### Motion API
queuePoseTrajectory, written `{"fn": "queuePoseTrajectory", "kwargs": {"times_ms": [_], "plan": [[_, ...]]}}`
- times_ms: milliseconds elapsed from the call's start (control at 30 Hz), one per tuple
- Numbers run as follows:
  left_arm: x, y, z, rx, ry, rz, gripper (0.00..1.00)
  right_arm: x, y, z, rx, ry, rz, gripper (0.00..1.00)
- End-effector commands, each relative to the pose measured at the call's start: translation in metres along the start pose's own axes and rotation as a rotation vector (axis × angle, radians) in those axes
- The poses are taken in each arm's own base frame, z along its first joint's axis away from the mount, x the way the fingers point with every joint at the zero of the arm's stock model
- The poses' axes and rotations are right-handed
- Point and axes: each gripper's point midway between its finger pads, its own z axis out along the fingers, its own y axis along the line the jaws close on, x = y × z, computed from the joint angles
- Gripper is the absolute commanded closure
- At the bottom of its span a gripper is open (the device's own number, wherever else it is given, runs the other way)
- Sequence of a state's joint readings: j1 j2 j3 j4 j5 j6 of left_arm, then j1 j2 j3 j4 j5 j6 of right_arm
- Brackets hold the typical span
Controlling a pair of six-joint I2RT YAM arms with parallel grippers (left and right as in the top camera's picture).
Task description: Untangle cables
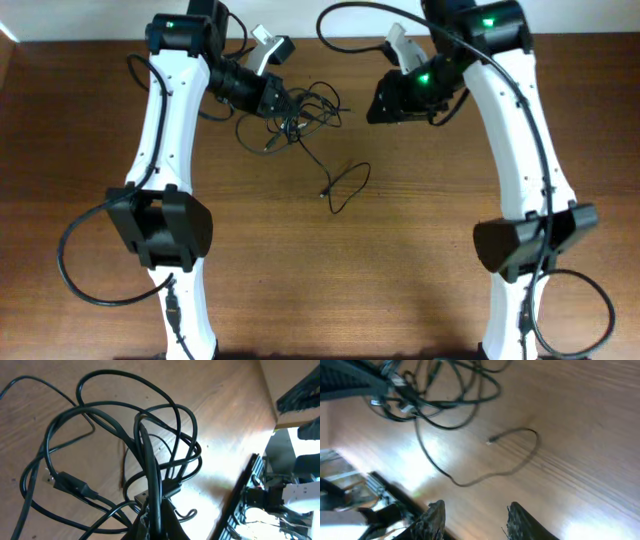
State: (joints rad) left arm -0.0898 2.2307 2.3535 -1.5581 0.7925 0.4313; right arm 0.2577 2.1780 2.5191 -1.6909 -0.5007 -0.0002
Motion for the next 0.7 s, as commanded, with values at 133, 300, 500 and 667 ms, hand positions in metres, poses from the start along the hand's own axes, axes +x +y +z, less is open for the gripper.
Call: {"fn": "queuePoseTrajectory", "kwargs": {"times_ms": [133,300,500,667], "plan": [[0.013,-0.018,0.025,-0.02,0.081,0.072,0.72,0.013,-0.032,0.005,0.16,0.043,0.111,0.5],[0.01,0.006,0.036,-0.225,0.121,0.027,0.5,0.009,-0.033,0.006,0.16,0.03,0.102,0.45],[0.007,0.04,0.024,-0.423,0.069,-0.232,0.5,0.008,-0.033,0.006,0.161,0.027,0.1,0.44],[0.038,0.046,0.042,-0.409,0.166,-0.337,0.57,0.007,-0.036,0.006,0.179,0.022,0.099,0.39]]}}
